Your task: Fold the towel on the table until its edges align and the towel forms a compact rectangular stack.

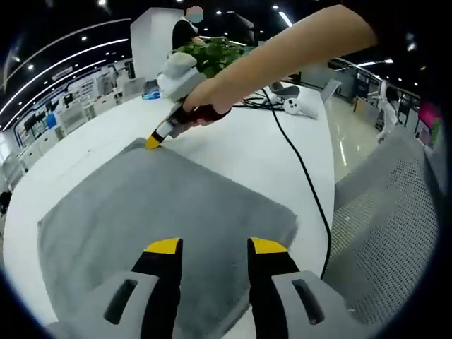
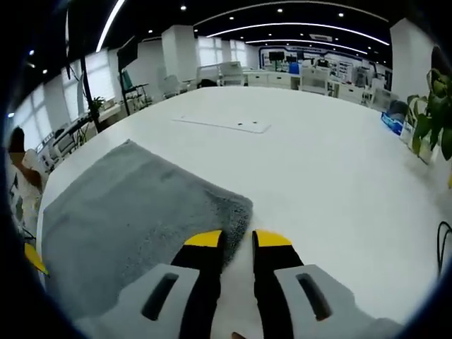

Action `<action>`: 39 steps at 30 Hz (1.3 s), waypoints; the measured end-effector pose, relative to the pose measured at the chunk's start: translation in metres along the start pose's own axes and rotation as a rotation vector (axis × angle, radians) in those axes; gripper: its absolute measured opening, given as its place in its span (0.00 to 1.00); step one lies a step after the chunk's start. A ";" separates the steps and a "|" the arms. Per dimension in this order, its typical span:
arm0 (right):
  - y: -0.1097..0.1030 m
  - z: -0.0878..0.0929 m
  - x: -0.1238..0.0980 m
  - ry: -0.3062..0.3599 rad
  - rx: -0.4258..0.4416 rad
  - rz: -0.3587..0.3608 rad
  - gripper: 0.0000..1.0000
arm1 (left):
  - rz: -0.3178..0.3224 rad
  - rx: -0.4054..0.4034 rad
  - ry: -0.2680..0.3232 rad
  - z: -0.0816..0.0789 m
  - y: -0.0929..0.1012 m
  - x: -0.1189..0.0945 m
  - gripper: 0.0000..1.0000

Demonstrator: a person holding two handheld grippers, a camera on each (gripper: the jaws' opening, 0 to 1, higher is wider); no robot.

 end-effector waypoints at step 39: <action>0.006 -0.014 0.006 0.075 0.177 -0.018 0.08 | 0.157 0.215 -0.016 -0.009 0.059 0.043 0.12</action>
Point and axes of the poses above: the point that each gripper's makers call its tool centre point, and the gripper's own axes: x roughly forward along the fingers, y roughly to its right, z roughly out of its underside, the point moved 5 cm from there along -x, roughly backward along the fingers, and after that the axes turned 2 degrees about z, right-handed, at the moved point
